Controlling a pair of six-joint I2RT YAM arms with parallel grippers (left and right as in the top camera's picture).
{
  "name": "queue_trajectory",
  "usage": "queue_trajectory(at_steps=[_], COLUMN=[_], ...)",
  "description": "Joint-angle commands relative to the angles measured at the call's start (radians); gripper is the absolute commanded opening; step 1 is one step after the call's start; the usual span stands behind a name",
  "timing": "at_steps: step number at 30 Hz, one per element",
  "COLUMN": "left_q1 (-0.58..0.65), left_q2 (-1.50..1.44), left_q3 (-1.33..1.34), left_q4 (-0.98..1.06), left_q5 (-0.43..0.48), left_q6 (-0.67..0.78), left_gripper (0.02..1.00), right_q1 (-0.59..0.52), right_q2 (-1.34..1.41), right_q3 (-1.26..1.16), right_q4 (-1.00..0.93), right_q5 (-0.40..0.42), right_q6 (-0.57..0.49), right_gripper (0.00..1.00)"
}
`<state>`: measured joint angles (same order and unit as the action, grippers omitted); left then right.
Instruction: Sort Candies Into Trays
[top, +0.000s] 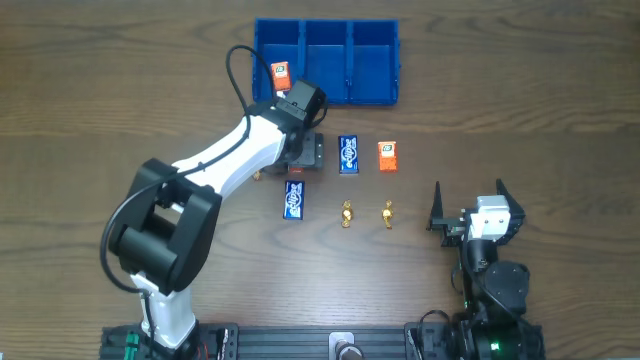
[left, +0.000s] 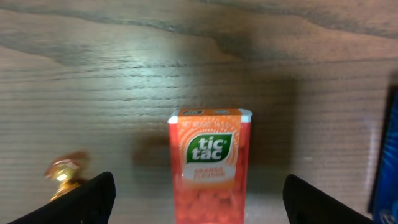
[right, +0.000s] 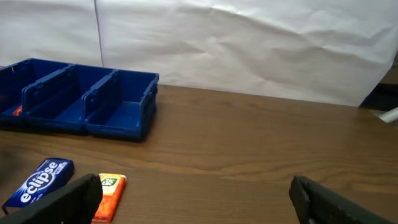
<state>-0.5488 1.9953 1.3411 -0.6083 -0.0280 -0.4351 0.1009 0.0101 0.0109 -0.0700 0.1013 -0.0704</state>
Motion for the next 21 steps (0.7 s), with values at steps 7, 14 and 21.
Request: queue_trajectory(at_steps=[7,14,21], left_q1=[-0.008,-0.009,-0.011], left_q2=[0.053,0.071,0.052], left_q3=[0.003,0.003,0.014], left_q4=[0.024,0.034,0.048], left_q5=[0.006,0.029,0.026], left_q6=[-0.026,-0.030,-0.030], left_gripper=[0.750,0.448,0.380], right_q1=[-0.006,-0.006,-0.006], right_q2=[-0.007,-0.007,-0.007], right_q3=[-0.003,-0.003,-0.003], right_q4=[-0.003,-0.003,-0.003], right_q5=[-0.002,-0.002,-0.002], right_q6=[-0.010,-0.010,-0.010], right_gripper=[0.998,0.998,0.998])
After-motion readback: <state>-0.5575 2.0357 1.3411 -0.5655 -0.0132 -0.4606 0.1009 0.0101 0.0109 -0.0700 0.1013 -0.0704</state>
